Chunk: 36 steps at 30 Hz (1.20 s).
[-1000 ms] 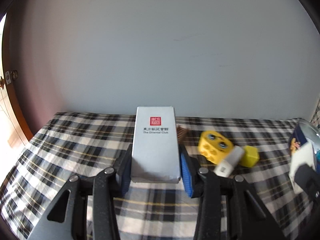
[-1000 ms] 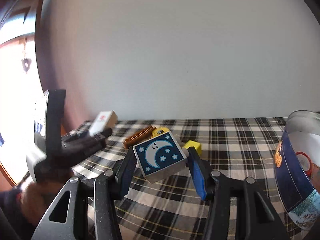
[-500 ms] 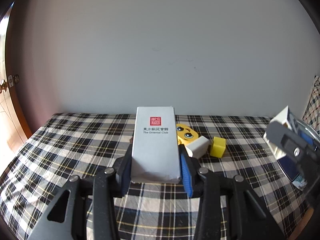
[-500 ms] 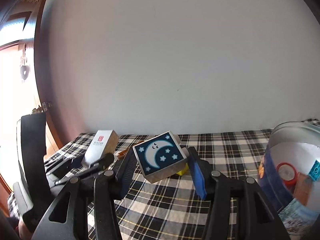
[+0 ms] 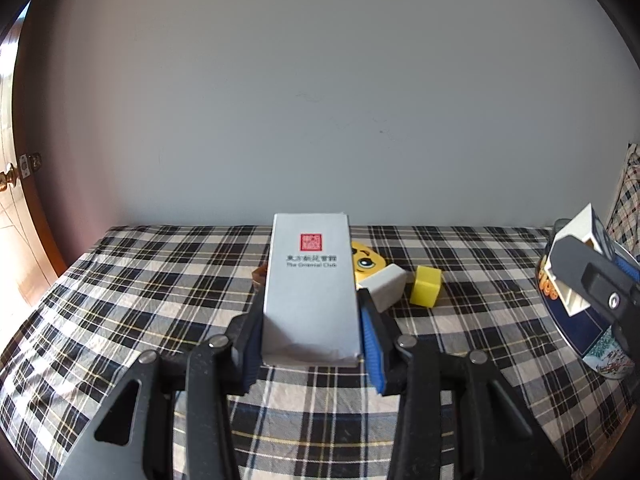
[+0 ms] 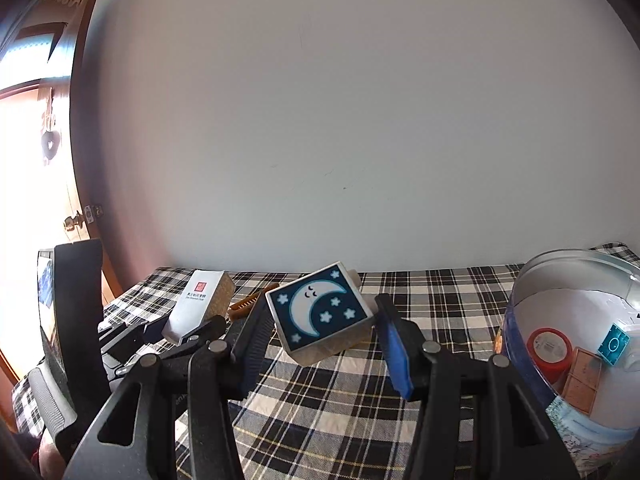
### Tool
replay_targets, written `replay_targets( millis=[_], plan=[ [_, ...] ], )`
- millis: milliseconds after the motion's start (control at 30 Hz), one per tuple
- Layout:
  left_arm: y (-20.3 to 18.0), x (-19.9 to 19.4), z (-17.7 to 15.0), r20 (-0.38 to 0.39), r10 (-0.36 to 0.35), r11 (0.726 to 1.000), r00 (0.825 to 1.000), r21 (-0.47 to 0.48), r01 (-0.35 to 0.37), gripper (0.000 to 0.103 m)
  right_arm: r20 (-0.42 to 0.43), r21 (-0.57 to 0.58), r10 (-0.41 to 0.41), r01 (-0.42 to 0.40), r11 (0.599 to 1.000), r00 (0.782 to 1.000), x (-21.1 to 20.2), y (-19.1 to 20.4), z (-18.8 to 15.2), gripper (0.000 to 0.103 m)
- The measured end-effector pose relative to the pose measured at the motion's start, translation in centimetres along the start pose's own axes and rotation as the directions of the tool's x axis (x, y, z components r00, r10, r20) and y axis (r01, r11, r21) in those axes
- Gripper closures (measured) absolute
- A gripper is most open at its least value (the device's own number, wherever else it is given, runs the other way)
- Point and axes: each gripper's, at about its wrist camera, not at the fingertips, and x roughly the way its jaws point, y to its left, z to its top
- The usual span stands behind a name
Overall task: Organize rigid objects
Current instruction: 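Carry the white box and moon block over the blue tin with both tools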
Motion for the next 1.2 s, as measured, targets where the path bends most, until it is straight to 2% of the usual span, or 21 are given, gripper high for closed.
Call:
replay_targets(
  millis=[333,900,1200],
  plan=[
    [-2.8,-1.2,-0.4,0.01,-0.028,0.999,1.0,0.033,0.027,0.062,0.017,-0.097,-0.055,0.056,0.994,0.998,-1.6,-0.6,-0.7,0.049],
    [-7.6,-2.9,-0.4,0.03,-0.092,0.995,0.995,0.042,0.091,0.062,0.086,-0.083,-0.074,0.081,0.993,0.994,-4.6,-3.0,-0.7,0.049],
    [-10.4,-3.3,-0.3,0.041,-0.127,0.989,0.991,0.074,0.124,0.062,0.078,-0.063,-0.129,0.134,0.989,0.989,-4.7,-4.7,-0.5,0.049]
  ],
)
